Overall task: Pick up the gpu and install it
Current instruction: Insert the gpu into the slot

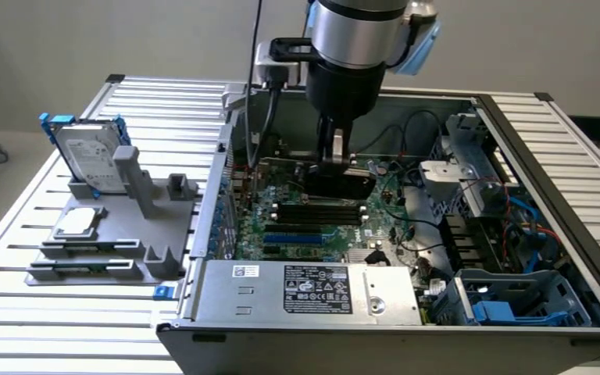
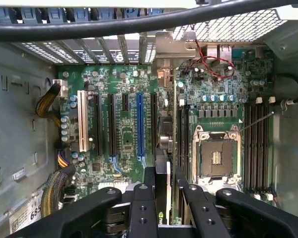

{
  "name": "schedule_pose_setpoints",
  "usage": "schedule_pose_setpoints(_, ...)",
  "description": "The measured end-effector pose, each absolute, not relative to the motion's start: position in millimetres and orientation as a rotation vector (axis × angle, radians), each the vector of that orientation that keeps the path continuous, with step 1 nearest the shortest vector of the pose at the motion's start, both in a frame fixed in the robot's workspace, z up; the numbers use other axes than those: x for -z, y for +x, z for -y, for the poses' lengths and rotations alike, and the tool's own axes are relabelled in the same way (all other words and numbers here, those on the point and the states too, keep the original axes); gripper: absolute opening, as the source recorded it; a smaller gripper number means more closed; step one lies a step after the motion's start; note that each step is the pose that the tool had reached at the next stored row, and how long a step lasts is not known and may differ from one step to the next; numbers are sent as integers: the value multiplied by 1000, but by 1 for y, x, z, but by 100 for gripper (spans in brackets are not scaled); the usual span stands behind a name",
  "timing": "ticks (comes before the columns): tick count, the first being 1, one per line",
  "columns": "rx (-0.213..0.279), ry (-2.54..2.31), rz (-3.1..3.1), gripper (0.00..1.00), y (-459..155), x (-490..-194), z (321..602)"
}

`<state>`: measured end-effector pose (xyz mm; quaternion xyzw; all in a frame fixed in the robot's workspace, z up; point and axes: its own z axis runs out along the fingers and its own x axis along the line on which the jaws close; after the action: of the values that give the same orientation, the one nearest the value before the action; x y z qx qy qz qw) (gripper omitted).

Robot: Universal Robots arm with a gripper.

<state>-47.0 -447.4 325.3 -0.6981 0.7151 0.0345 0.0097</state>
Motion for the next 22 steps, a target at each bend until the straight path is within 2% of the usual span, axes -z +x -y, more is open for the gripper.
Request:
schedule_pose_setpoints(8,-95,-2193,-2210,26,-53,-322,450)
schedule_pose_setpoints(22,-103,-2214,-2196,26,-65,-307,465)
